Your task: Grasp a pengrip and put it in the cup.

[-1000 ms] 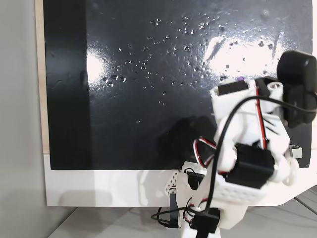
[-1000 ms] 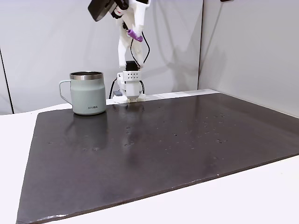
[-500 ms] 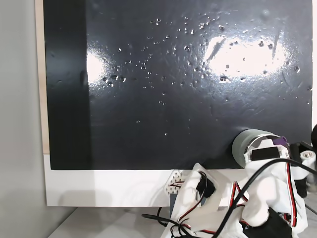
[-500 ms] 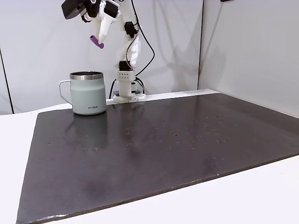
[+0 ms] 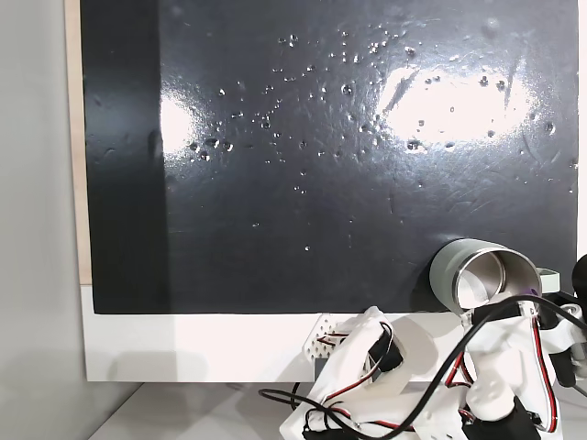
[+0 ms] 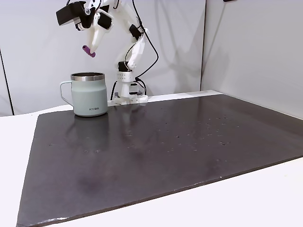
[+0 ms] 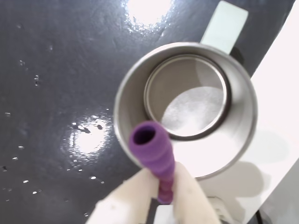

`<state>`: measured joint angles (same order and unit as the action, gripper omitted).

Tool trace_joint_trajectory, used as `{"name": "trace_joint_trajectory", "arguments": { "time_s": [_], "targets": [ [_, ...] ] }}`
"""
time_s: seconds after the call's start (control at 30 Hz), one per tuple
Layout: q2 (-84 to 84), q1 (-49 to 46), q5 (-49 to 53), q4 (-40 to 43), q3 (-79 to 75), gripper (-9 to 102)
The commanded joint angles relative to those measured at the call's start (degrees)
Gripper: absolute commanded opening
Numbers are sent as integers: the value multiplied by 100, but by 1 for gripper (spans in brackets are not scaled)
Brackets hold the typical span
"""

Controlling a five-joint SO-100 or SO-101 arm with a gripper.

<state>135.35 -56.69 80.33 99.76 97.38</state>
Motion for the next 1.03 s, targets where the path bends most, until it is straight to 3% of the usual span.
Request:
{"name": "trace_joint_trajectory", "arguments": {
  "time_s": [0.0, 0.23, 0.43, 1.0],
  "targets": [
    [237, -255, 308, -466, 387, 0],
    [404, -352, 431, -1213, 1178, 1],
    [325, -387, 422, -1222, 1178, 28],
    [105, -439, 396, -1239, 1037, 31]
  ]
}}
